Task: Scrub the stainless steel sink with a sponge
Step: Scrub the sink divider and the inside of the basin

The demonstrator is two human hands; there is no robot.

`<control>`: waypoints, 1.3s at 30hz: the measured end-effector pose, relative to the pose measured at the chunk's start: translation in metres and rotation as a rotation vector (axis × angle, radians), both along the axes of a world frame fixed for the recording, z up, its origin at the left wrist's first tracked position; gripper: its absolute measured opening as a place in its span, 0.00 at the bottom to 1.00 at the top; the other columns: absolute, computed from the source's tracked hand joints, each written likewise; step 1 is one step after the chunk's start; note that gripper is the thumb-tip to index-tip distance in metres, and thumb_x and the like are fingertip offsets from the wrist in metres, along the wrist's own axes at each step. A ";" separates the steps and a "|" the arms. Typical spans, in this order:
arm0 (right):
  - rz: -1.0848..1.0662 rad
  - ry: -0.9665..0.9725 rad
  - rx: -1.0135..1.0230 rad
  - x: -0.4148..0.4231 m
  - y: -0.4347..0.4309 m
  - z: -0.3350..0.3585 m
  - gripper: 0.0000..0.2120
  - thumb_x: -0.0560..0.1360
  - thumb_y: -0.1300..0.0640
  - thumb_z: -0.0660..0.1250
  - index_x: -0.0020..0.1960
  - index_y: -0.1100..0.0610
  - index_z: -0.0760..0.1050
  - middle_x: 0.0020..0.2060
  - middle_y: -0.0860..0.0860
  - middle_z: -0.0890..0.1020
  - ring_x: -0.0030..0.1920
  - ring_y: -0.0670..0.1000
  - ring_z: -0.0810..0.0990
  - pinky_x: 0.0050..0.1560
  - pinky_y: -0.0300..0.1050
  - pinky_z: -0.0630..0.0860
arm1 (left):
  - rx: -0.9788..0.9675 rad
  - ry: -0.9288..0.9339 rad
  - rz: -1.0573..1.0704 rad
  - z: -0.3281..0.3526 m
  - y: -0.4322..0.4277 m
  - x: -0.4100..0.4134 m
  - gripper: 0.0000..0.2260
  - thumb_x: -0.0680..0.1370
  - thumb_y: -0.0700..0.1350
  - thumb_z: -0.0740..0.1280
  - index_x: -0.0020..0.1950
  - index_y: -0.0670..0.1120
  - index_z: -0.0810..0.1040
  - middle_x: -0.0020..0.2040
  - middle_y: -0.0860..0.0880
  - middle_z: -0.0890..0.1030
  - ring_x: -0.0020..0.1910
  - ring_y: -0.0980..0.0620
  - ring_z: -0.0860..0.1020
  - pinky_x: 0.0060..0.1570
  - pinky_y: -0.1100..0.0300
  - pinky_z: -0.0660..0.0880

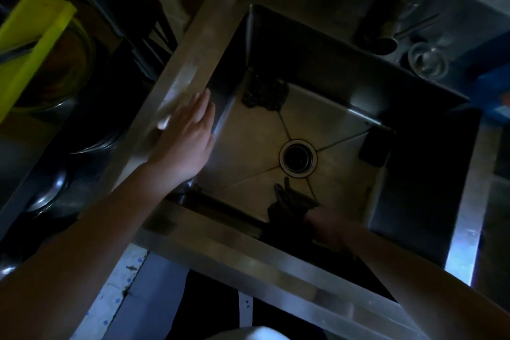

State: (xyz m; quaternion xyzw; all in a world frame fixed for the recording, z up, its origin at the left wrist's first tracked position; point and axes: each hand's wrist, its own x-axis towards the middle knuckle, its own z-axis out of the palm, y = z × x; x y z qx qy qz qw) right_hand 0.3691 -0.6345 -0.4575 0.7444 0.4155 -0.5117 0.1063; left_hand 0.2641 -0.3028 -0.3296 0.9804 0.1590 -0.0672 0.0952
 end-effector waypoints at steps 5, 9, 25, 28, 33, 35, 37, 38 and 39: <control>-0.028 -0.022 0.192 -0.011 0.018 -0.005 0.19 0.73 0.57 0.66 0.63 0.53 0.67 0.63 0.54 0.68 0.59 0.58 0.74 0.52 0.52 0.75 | -0.019 0.018 -0.026 -0.006 -0.022 -0.008 0.23 0.77 0.43 0.63 0.70 0.39 0.66 0.75 0.40 0.59 0.73 0.40 0.59 0.69 0.46 0.60; -0.004 -0.021 0.164 -0.018 0.019 -0.014 0.23 0.76 0.60 0.62 0.70 0.54 0.64 0.74 0.54 0.56 0.69 0.62 0.64 0.65 0.55 0.69 | -0.104 0.040 -0.024 -0.004 -0.047 -0.023 0.21 0.76 0.42 0.65 0.68 0.40 0.70 0.73 0.39 0.64 0.68 0.38 0.67 0.63 0.45 0.68; 0.253 -0.106 -0.154 0.017 -0.046 -0.001 0.16 0.77 0.59 0.58 0.64 0.58 0.70 0.69 0.56 0.61 0.64 0.64 0.68 0.61 0.59 0.71 | -0.288 0.064 -0.022 -0.009 -0.131 -0.058 0.18 0.79 0.46 0.62 0.68 0.45 0.71 0.72 0.43 0.67 0.68 0.44 0.68 0.65 0.47 0.65; 0.191 -0.138 -0.207 0.024 -0.051 0.004 0.15 0.79 0.61 0.55 0.64 0.61 0.69 0.67 0.58 0.65 0.62 0.64 0.71 0.62 0.58 0.71 | -0.274 0.062 -0.017 -0.007 -0.138 -0.061 0.16 0.77 0.44 0.65 0.63 0.43 0.75 0.68 0.41 0.71 0.65 0.42 0.72 0.60 0.46 0.69; -0.179 -0.166 -0.145 0.022 -0.052 0.001 0.23 0.78 0.60 0.60 0.71 0.60 0.59 0.66 0.61 0.68 0.62 0.62 0.73 0.62 0.56 0.73 | -0.284 0.053 0.012 -0.006 -0.147 -0.064 0.18 0.77 0.47 0.64 0.66 0.45 0.72 0.70 0.43 0.70 0.67 0.44 0.70 0.62 0.48 0.68; -0.231 -0.181 -0.166 0.019 -0.055 0.000 0.25 0.78 0.59 0.59 0.73 0.57 0.56 0.66 0.63 0.67 0.64 0.63 0.71 0.62 0.57 0.72 | -0.283 0.046 0.020 -0.006 -0.152 -0.064 0.18 0.77 0.48 0.64 0.66 0.46 0.72 0.69 0.43 0.71 0.67 0.44 0.71 0.62 0.48 0.68; -0.195 -0.148 -0.222 0.014 -0.056 0.000 0.22 0.78 0.59 0.57 0.71 0.54 0.57 0.67 0.66 0.64 0.66 0.66 0.69 0.63 0.60 0.69 | -0.277 0.043 0.033 -0.006 -0.156 -0.063 0.18 0.76 0.47 0.66 0.65 0.45 0.74 0.68 0.43 0.72 0.64 0.43 0.73 0.61 0.48 0.68; -0.170 -0.134 -0.228 0.011 -0.056 0.000 0.21 0.78 0.59 0.56 0.70 0.54 0.58 0.67 0.66 0.63 0.65 0.67 0.69 0.63 0.60 0.69 | -0.276 0.045 0.045 -0.006 -0.158 -0.063 0.18 0.76 0.47 0.66 0.65 0.45 0.74 0.68 0.43 0.72 0.64 0.43 0.73 0.61 0.49 0.68; -0.139 -0.120 -0.211 0.010 -0.057 -0.004 0.20 0.78 0.59 0.55 0.70 0.53 0.59 0.67 0.66 0.62 0.64 0.68 0.70 0.62 0.60 0.69 | -0.278 0.047 0.058 -0.007 -0.160 -0.062 0.18 0.76 0.47 0.65 0.65 0.46 0.74 0.68 0.43 0.72 0.64 0.43 0.72 0.62 0.49 0.68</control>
